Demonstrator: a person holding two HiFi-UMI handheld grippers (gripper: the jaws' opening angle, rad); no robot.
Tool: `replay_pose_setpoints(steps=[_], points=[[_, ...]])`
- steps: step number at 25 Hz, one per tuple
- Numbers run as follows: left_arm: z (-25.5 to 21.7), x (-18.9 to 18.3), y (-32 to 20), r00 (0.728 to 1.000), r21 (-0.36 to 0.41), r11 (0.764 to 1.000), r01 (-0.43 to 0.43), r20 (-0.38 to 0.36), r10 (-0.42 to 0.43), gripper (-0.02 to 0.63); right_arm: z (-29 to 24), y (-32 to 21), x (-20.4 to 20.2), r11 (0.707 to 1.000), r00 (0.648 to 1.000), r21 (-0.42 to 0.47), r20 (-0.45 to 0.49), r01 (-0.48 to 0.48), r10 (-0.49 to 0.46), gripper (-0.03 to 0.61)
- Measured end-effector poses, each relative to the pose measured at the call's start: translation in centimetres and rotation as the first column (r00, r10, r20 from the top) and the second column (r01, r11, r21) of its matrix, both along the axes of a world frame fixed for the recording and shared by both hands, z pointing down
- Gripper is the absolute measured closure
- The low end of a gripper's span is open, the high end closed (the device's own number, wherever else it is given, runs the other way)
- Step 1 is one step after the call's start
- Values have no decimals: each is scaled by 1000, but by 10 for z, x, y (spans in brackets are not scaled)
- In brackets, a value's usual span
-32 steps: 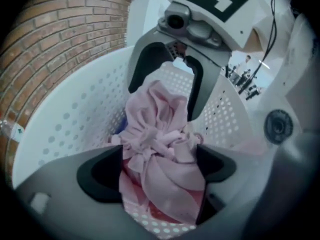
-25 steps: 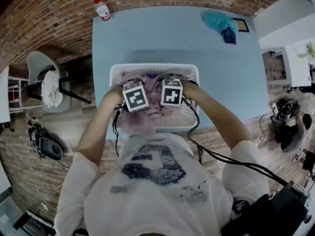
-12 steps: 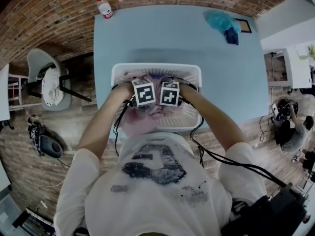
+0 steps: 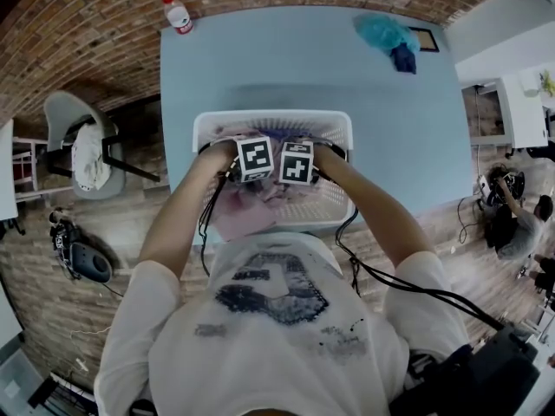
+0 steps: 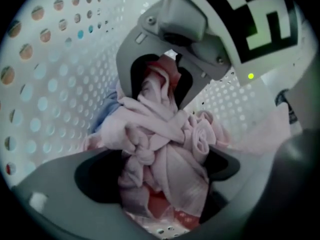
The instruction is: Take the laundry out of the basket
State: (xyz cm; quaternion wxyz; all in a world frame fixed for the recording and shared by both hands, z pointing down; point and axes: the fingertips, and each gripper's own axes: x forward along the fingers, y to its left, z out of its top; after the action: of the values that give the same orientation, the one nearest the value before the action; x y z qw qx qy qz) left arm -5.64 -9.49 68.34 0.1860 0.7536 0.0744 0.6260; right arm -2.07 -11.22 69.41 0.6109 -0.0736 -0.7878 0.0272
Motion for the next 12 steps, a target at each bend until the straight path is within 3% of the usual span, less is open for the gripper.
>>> replay_pose_setpoints(steps=[8,10,12], points=[[-10,-2,-2,1000,4,1000,-5,-15,5,174,-4,0,-1,1000,1000,6,7,-4,4,282],[-16,1,-3,999,10,1000,5,-36,-5,238,-5,1,0,1000,1000,6,8,-4,4,304],[-19,3,-6,999,22,1000,15,-48,-14,328,-8,1,1,1000,1000,3,10,-6,6,367]])
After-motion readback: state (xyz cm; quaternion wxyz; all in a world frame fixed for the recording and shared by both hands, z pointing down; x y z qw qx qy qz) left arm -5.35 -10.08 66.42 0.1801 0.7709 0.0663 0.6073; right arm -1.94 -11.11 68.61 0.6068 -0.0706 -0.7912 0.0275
